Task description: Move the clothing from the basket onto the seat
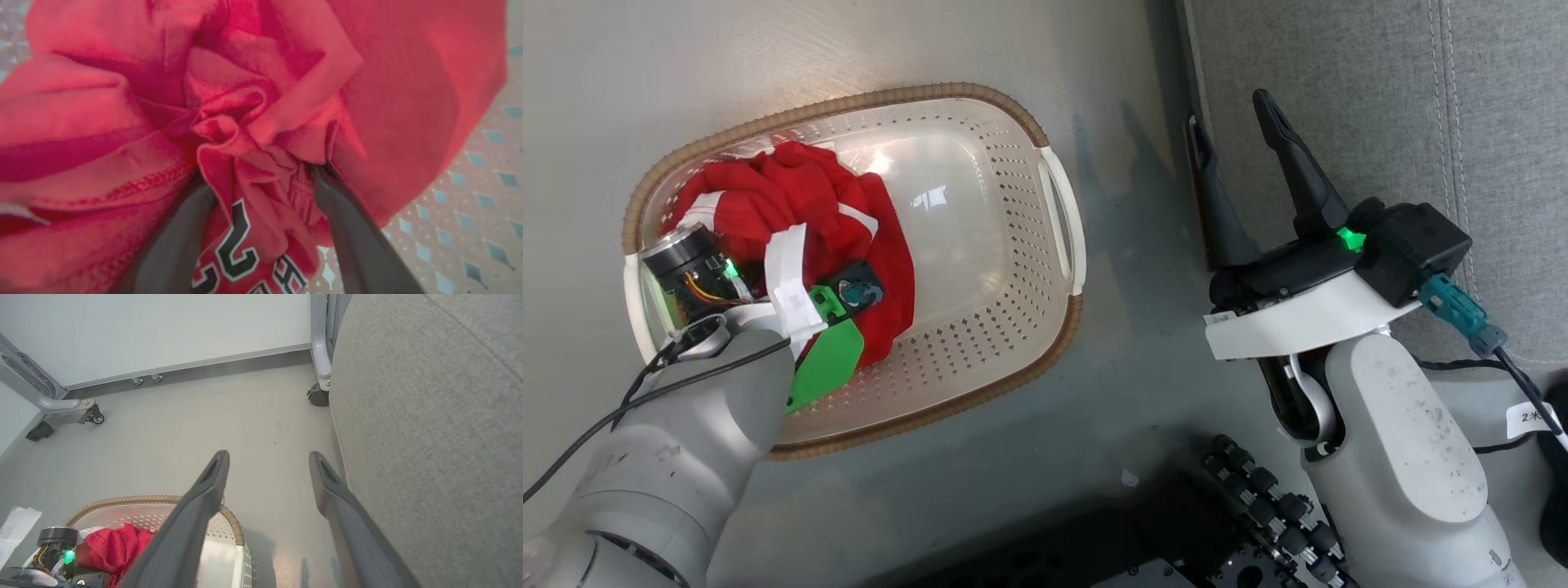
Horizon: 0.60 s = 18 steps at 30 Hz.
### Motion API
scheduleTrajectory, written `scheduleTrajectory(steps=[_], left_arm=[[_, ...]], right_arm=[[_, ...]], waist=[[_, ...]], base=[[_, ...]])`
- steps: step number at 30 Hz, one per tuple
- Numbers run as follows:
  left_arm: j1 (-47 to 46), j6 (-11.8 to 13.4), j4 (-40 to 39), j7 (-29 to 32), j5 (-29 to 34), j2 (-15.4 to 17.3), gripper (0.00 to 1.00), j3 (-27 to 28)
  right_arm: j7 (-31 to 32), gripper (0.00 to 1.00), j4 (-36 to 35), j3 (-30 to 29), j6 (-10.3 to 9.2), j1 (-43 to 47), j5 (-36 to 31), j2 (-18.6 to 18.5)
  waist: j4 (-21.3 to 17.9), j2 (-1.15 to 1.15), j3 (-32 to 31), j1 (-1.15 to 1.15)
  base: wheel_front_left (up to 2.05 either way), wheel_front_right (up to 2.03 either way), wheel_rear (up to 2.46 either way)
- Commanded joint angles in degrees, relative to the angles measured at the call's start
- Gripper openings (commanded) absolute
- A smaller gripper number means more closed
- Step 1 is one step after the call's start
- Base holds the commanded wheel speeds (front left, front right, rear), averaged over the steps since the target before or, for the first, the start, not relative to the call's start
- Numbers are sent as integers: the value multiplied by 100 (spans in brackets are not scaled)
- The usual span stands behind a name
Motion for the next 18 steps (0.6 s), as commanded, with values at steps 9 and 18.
scheduleTrajectory(steps=[9, 18], left_arm=[[-164, 278, 8, 10, -183, 105, 0, 54], [-5, 457, -34, -677, -470, -92, 0, 182]], right_arm=[[-24, 100, -46, 17, 0, -99, 150, 3], [-24, 100, 3, -91, 0, -15, 51, -1]], waist=[[-123, 0, 145, -1], [30, 0, -170, -1]], base=[[0, 0, 0], [0, 0, 0]])
